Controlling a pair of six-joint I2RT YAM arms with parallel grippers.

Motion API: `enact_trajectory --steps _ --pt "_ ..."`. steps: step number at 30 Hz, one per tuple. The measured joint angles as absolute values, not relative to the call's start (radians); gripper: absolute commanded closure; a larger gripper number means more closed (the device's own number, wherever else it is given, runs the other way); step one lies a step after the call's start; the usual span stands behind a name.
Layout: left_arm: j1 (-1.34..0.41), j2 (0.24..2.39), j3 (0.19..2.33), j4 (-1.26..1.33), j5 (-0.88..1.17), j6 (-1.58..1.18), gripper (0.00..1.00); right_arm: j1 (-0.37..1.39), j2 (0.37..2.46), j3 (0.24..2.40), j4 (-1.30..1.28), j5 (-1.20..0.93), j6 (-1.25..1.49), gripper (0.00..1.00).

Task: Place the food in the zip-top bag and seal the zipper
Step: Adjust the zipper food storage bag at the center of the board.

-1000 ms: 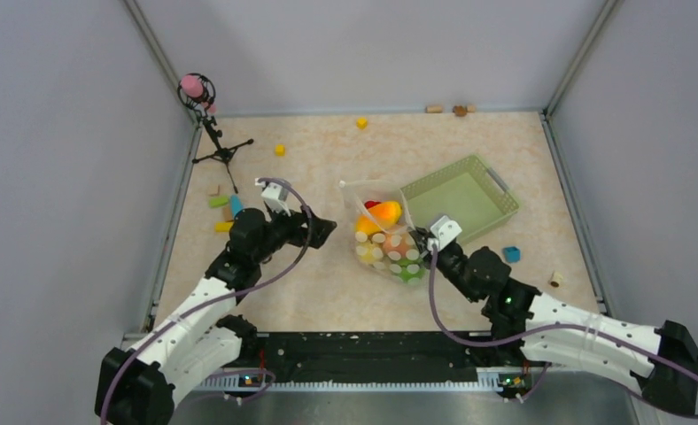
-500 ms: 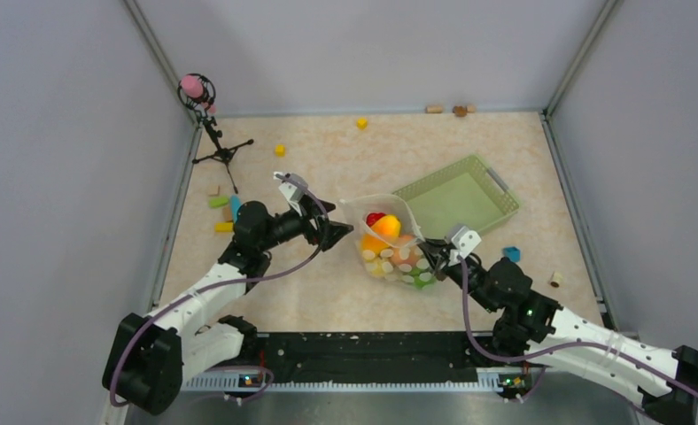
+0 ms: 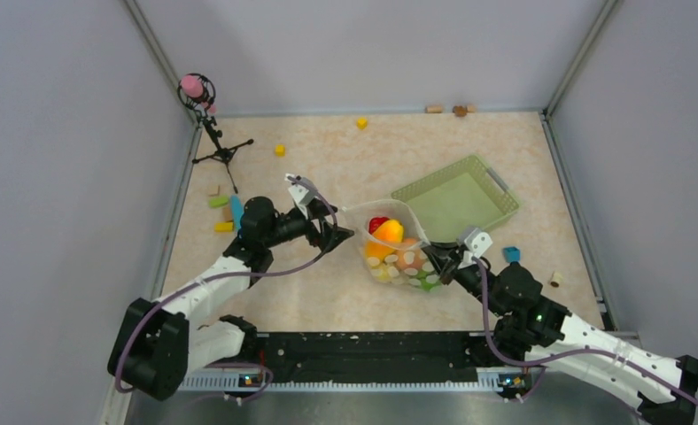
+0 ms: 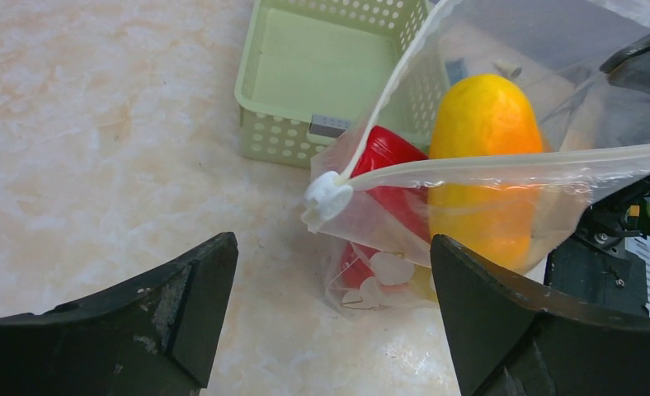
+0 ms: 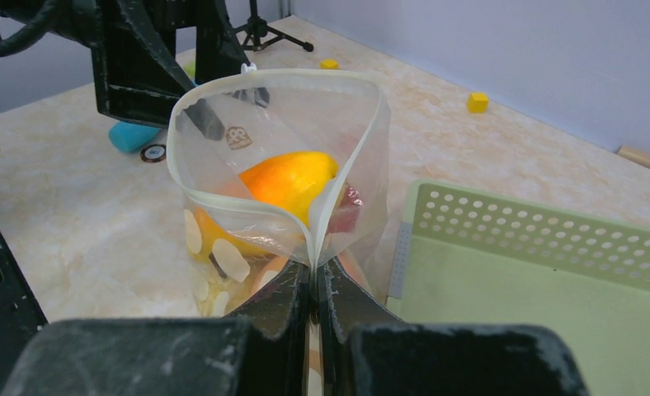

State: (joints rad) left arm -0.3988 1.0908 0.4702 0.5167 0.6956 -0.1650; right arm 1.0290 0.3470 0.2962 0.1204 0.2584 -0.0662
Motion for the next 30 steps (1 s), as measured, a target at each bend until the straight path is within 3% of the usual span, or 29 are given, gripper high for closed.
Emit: enact_trajectory --steps 7,19,30 --pt "-0.389 1.263 0.551 0.506 0.797 -0.152 0.19 1.029 0.342 0.28 0.092 0.258 -0.049 1.0" --pt "-0.387 1.374 0.626 0.579 0.986 -0.119 0.23 1.029 0.342 0.28 0.059 0.264 -0.04 1.0" --pt "-0.387 1.431 0.678 0.593 1.115 -0.102 0.4 1.029 0.342 0.28 0.049 0.264 -0.022 1.0"
